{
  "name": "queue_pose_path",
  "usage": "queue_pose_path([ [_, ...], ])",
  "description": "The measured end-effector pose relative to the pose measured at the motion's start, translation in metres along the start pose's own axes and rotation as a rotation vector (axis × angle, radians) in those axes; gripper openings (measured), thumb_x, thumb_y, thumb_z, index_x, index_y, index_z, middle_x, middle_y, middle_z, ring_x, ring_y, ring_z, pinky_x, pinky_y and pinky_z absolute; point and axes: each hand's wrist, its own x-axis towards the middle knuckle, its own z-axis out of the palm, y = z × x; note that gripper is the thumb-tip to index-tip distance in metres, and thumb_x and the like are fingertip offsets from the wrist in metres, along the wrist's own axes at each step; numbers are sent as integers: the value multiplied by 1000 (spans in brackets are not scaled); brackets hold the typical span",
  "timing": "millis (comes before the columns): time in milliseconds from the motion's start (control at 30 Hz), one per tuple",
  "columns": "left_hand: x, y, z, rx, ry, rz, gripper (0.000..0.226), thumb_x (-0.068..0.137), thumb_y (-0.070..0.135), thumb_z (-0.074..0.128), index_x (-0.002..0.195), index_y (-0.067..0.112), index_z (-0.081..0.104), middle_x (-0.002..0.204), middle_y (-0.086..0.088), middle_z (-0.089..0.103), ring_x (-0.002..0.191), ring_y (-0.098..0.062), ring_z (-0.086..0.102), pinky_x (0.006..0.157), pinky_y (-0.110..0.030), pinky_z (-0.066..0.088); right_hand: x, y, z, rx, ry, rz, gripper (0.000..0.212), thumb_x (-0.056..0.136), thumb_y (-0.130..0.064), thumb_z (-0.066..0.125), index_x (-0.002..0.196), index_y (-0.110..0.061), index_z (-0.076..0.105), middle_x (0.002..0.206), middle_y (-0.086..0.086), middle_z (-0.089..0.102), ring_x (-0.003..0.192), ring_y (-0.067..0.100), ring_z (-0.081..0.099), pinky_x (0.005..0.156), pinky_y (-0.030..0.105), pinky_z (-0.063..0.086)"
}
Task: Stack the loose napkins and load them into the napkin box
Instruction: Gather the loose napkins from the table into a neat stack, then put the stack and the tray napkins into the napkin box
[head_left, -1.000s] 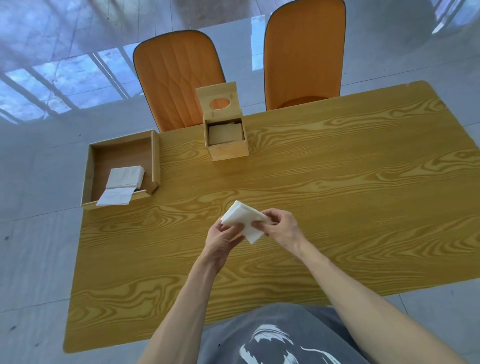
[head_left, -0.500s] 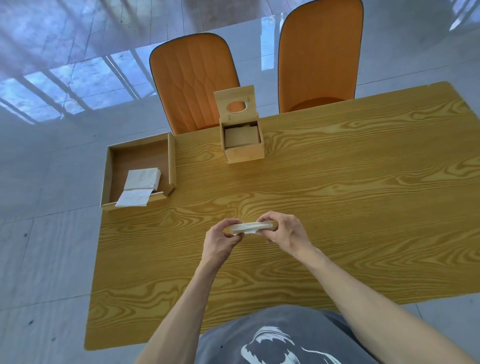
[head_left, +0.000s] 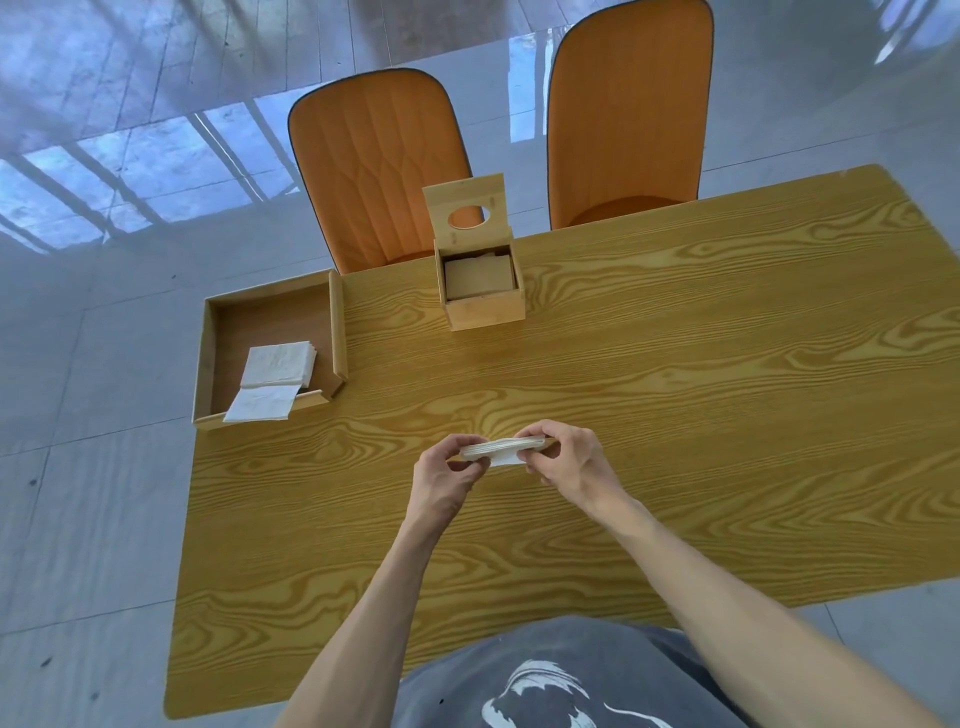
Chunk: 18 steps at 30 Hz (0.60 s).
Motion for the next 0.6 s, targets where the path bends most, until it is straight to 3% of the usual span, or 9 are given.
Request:
queue_pose_path([
  [267,6,-2,-2,2,-35,-24,24,83,9,74,103,22,72,93,2,74,57,3,59,53,-13,43,3,3,-1,-78,-15,13,20,85,-24,74,105,-25,72,77,-15,70,55,-3,58,70,32,57],
  [433,9,7,-4,-53,18,61,22,85,8,72,102,22,73,99,7,74,81,-6,69,65,-19,53,7,0,-5,-2,11,31,18,86,-22,73,104,-22,73,69,-15,70,54,-4,60,67,29,56],
  [600,18,6,-6,-28,-29,28,23,85,9,72,101,25,73,97,6,75,85,-10,70,65,-15,52,13,3,-5,-13,-19,69,19,86,-22,73,106,-22,72,75,-15,70,55,-5,59,70,33,58],
])
